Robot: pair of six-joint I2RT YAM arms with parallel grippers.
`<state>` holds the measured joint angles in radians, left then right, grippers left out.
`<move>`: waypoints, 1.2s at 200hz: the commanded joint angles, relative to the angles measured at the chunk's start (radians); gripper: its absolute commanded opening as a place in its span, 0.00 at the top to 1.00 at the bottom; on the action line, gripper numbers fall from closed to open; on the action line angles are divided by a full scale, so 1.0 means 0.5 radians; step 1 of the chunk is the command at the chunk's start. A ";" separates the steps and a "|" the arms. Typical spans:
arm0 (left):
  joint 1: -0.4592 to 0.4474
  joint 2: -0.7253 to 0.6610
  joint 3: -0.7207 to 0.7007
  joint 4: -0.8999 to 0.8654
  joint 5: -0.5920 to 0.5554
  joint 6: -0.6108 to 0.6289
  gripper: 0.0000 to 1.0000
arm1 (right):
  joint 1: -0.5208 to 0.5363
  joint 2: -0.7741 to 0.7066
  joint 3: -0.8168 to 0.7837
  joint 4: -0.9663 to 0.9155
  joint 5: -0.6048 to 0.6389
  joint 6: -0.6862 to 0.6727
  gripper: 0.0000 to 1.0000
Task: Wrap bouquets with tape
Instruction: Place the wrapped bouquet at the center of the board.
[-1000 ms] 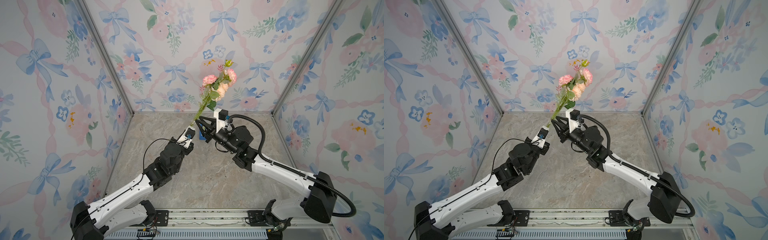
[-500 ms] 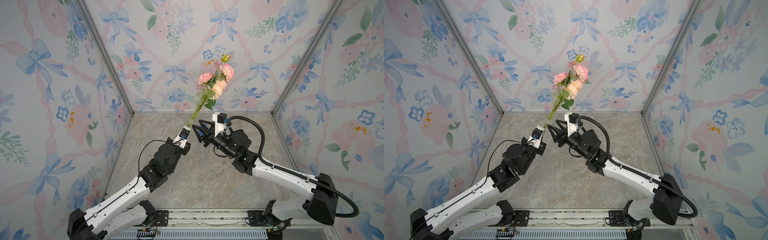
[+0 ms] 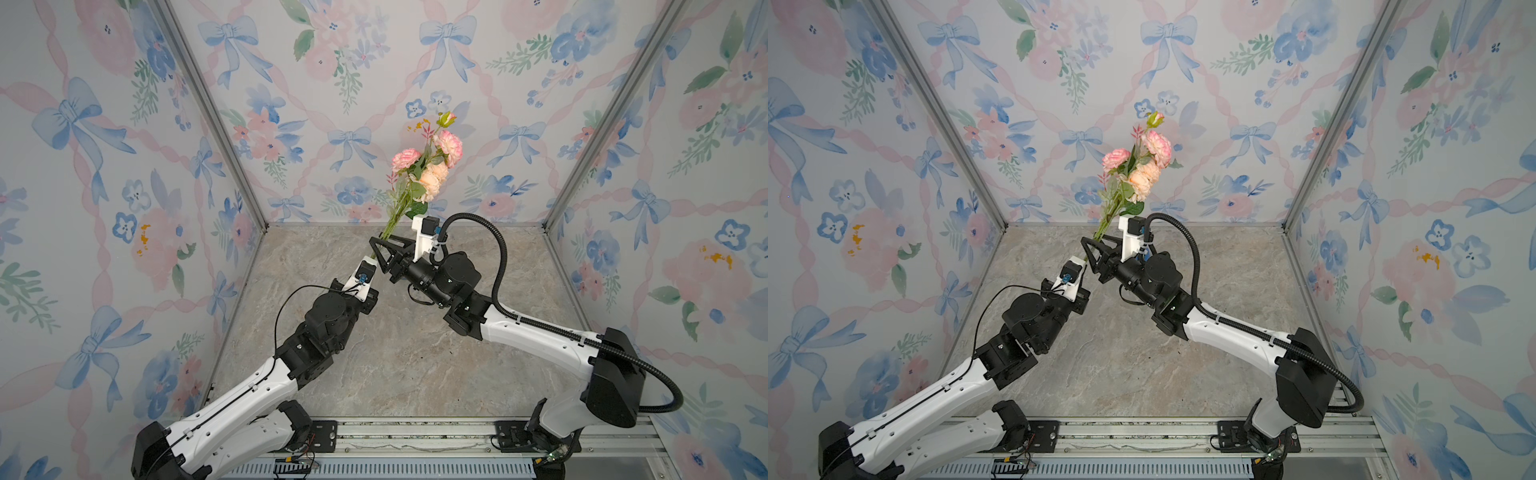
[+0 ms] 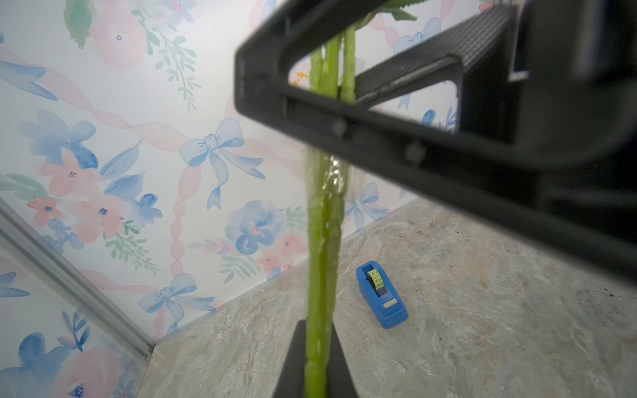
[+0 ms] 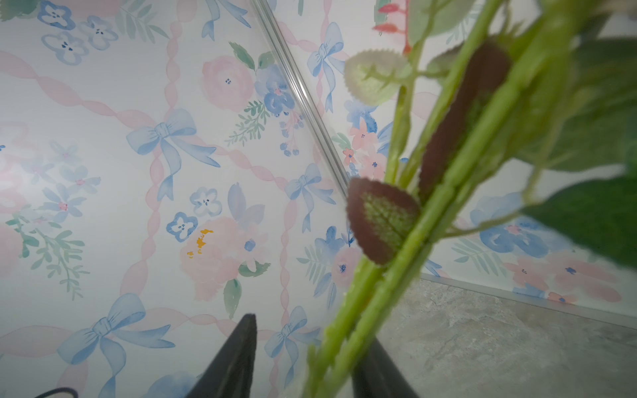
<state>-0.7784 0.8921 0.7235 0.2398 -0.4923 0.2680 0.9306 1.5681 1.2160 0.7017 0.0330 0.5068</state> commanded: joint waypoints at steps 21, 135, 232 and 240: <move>-0.002 -0.009 0.021 0.104 0.016 -0.009 1.00 | 0.013 0.109 0.116 0.038 -0.023 0.089 1.00; 0.220 -0.004 -0.017 -0.015 0.197 -0.409 0.24 | -1.205 -0.111 -0.082 -2.226 -0.346 -0.025 1.00; 0.380 0.233 0.037 -0.129 0.102 -0.454 0.22 | -1.619 0.470 0.002 -2.724 -0.229 -0.512 0.82; 0.395 0.252 0.046 -0.135 0.086 -0.452 0.22 | -1.630 0.485 0.020 -2.738 -0.210 -0.530 0.76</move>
<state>-0.6022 0.9932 0.7185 0.1917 -0.4137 0.0475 0.1291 1.7885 1.1751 -0.6056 -0.1112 0.3035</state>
